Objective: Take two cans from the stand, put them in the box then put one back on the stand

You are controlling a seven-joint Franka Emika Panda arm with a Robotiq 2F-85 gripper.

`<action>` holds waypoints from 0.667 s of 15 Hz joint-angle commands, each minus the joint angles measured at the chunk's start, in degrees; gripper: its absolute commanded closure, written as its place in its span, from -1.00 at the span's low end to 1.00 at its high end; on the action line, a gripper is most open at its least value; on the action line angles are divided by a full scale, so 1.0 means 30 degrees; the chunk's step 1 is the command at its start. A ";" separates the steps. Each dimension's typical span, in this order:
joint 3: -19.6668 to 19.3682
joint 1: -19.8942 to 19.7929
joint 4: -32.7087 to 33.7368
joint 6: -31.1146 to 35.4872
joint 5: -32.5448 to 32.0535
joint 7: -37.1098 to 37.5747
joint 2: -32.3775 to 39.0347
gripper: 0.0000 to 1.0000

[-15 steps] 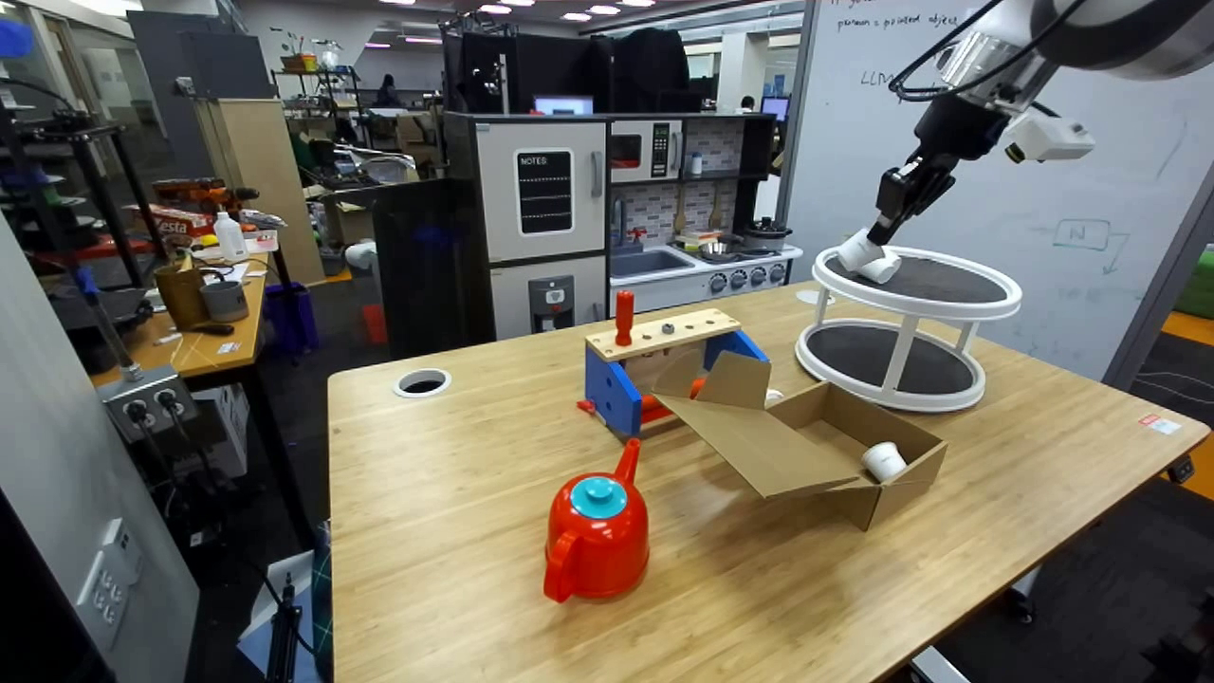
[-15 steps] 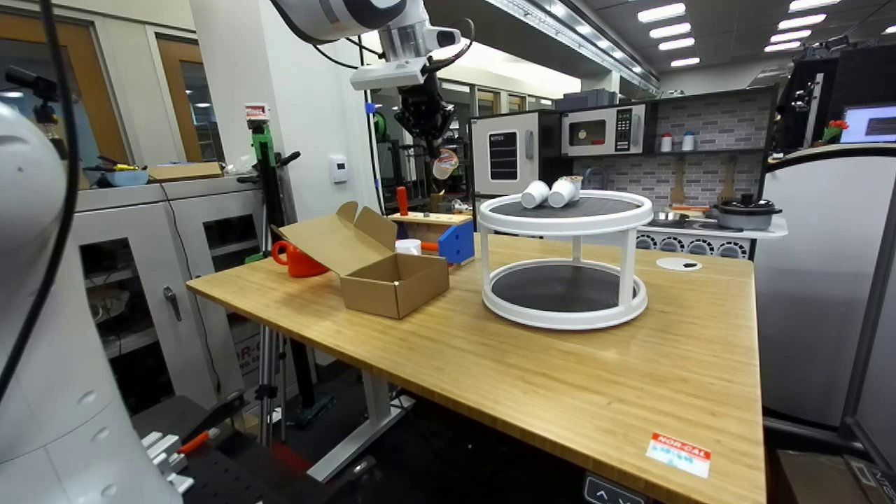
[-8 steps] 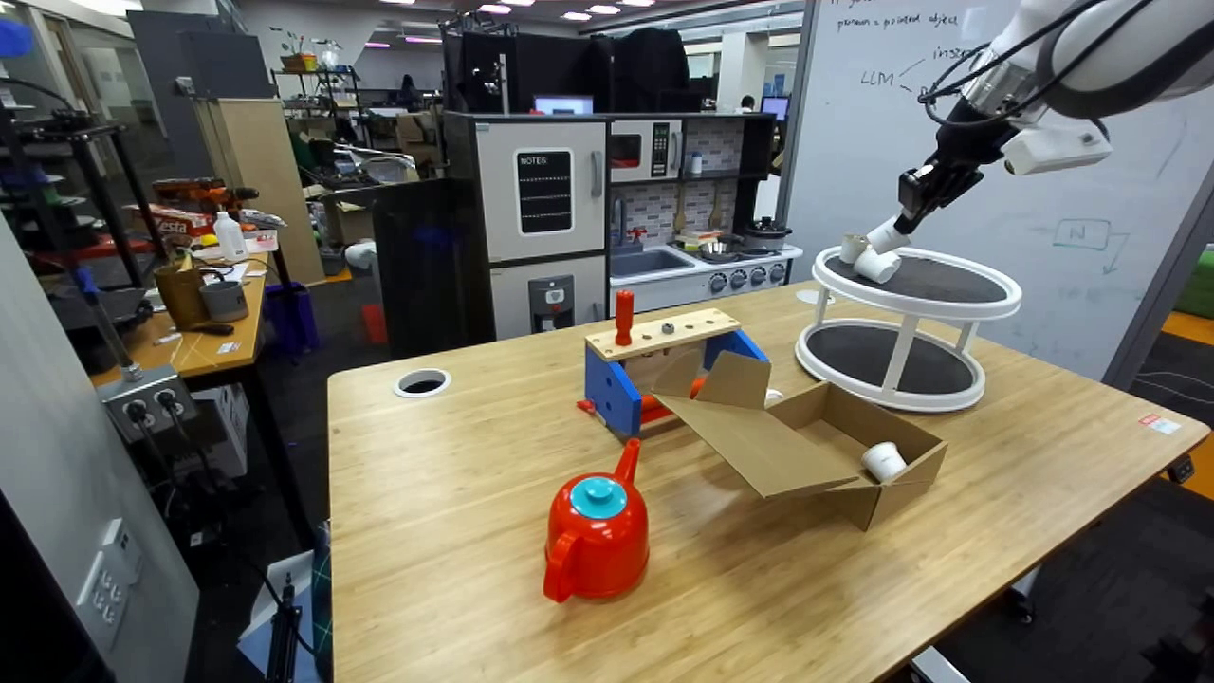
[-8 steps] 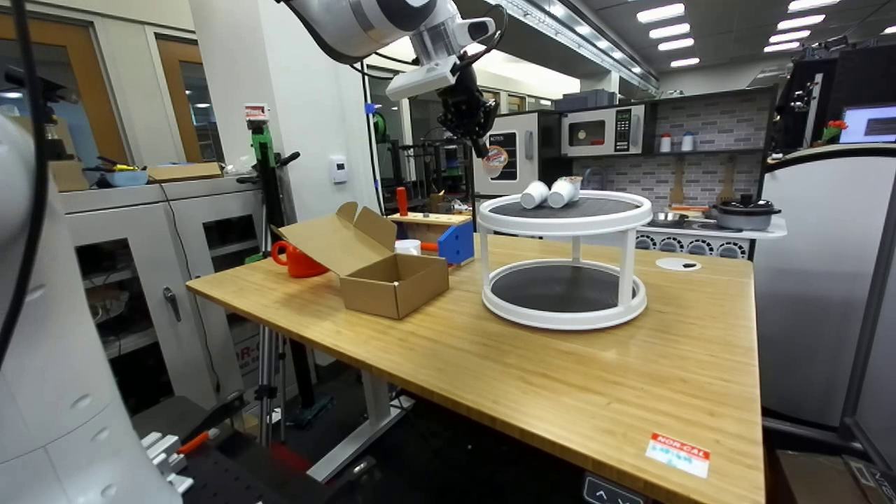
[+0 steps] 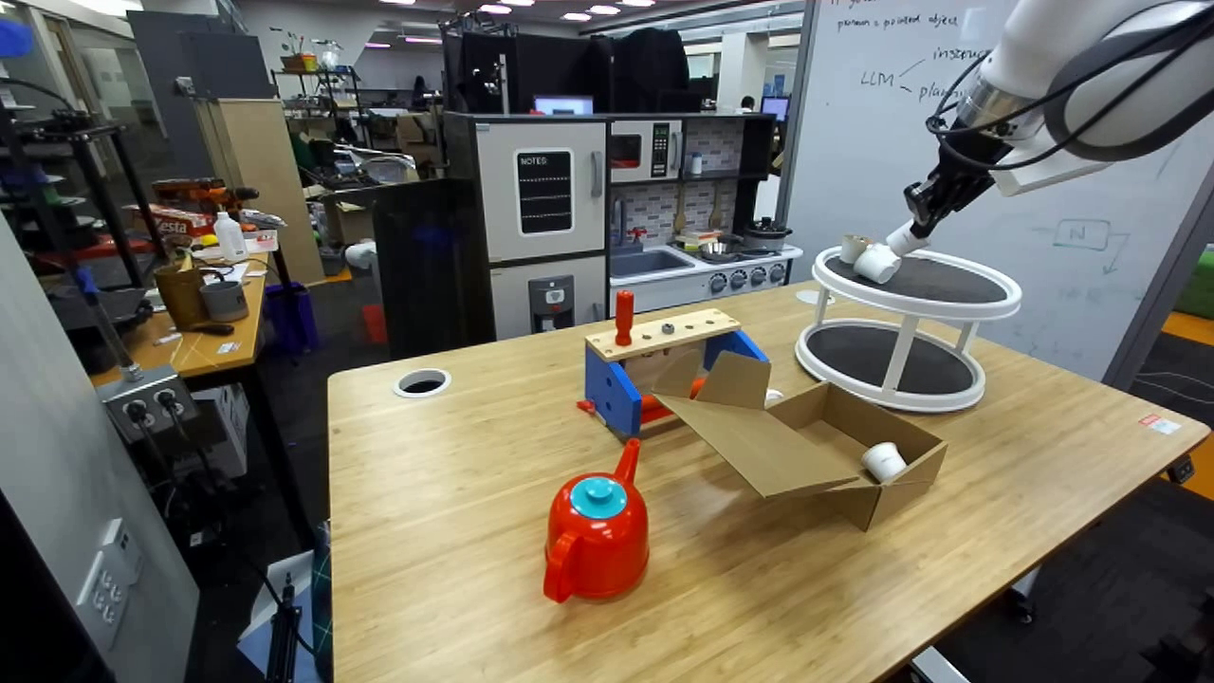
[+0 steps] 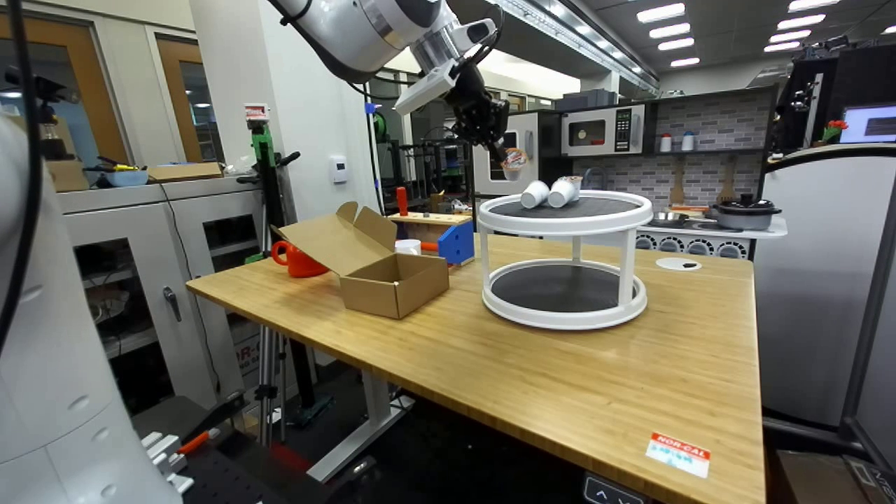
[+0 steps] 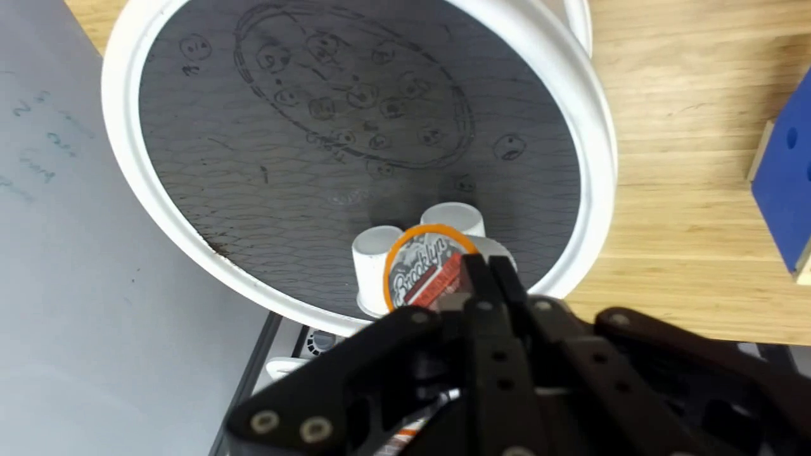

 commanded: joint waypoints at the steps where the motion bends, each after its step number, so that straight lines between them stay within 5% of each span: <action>1: 0.0153 -0.0540 0.0418 -0.1220 -0.3765 0.3347 0.0481 0.98; 4: 0.0008 -0.0372 0.0413 -0.3342 -0.5777 0.5689 0.0901 0.98; 10: 0.0064 0.0311 0.0271 -0.5219 -0.5339 0.6066 0.1489 0.98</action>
